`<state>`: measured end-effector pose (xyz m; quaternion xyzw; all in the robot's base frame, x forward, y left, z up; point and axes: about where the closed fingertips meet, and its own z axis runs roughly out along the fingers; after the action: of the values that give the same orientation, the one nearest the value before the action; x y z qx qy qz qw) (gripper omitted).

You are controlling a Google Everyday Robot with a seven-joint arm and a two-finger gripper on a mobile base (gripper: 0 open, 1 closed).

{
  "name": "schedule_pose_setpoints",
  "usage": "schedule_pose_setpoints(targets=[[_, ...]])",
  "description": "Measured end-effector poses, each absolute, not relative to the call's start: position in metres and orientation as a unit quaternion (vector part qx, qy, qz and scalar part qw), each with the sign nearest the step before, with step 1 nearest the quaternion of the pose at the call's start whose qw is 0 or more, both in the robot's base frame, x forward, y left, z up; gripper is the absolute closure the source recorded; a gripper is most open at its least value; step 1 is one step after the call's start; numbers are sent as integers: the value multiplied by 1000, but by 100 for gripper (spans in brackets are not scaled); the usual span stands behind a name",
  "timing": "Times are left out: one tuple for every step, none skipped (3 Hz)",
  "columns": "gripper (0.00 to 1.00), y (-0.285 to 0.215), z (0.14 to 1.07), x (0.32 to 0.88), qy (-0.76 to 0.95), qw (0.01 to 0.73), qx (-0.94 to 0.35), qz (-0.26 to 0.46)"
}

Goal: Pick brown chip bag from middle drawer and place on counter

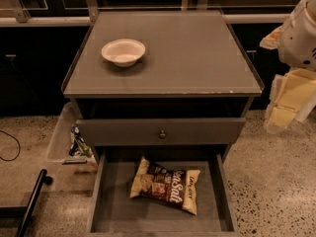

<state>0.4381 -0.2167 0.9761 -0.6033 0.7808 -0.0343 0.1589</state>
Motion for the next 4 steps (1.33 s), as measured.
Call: schedule_pose_setpoints(targets=[[0,-217,976,438,781,159,-603,-34],[0,-219,936,435,787,138,-601,-14],[0,-224,879,425,795,123,-594,5],[0,-224,823,413,794,127,-594,16]])
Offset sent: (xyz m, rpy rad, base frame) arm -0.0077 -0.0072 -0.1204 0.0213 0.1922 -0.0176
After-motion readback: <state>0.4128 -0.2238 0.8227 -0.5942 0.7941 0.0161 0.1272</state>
